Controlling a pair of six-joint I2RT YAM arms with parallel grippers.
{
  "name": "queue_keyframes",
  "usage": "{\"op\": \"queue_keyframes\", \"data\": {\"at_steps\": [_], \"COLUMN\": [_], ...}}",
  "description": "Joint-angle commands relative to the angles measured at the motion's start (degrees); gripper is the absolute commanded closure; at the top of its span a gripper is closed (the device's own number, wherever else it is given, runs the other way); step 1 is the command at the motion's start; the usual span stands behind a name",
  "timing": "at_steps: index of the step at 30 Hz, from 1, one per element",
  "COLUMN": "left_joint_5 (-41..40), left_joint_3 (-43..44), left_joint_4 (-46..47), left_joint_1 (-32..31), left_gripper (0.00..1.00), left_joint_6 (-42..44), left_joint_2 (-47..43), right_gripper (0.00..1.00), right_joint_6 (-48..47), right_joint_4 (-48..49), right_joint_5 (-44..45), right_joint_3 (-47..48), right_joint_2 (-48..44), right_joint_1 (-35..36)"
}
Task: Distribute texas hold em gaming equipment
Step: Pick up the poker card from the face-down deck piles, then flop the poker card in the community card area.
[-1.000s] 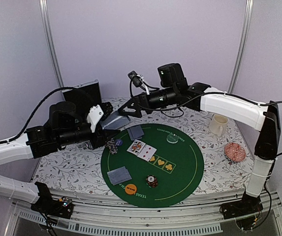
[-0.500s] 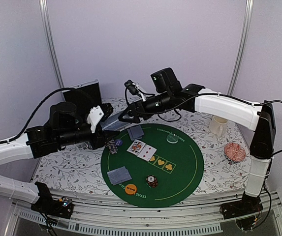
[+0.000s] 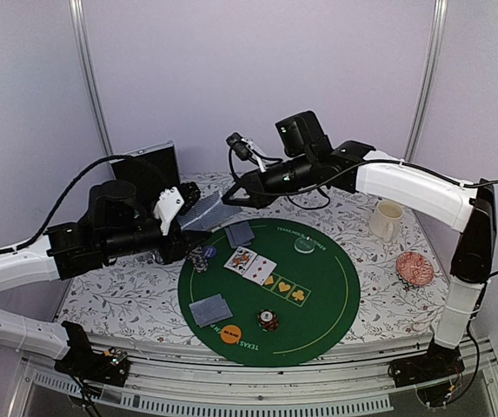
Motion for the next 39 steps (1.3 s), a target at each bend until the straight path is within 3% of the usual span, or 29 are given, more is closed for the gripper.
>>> {"op": "queue_keyframes", "data": {"at_steps": [1,9,11,15,20,31,39], "left_joint_5": [0.64,-1.38,-3.29,-5.8,-6.85,-7.28,-7.08], "left_joint_3": [-0.47,-0.38,-0.3,-0.08,-0.29,-0.3,-0.3], "left_joint_4": [1.79,1.85,1.83,1.83,2.21,2.23,2.23], "left_joint_1": [-0.31,-0.25,-0.25,-0.23,-0.22,-0.25,-0.22], "left_gripper": [0.5,0.5,0.5,0.5,0.5,0.5,0.5], "left_joint_6": [0.72,0.63,0.56,0.46,0.47,0.42,0.5], "left_joint_2": [0.0,0.2,0.49,0.57,0.01,-0.12,-0.21], "right_gripper": [0.97,0.98,0.98,0.98,0.98,0.98,0.98], "right_joint_6": [-0.49,-0.99,-1.33,-1.92,-1.26,-6.02,-10.62], "right_joint_4": [-1.38,-3.87,-6.08,-14.91,-23.07,-29.99,-28.14], "right_joint_5": [0.85,7.92,16.33,44.51,59.71,68.19,51.99], "right_joint_3": [-0.5,-3.16,-3.77,-4.25,-7.14,-4.75,-3.25], "right_joint_2": [-3.61,-9.04,-10.77,-11.03,-5.65,15.63,19.57], "right_joint_1": [-0.66,-2.97,-3.23,-3.22,-2.39,7.06,10.51]}}
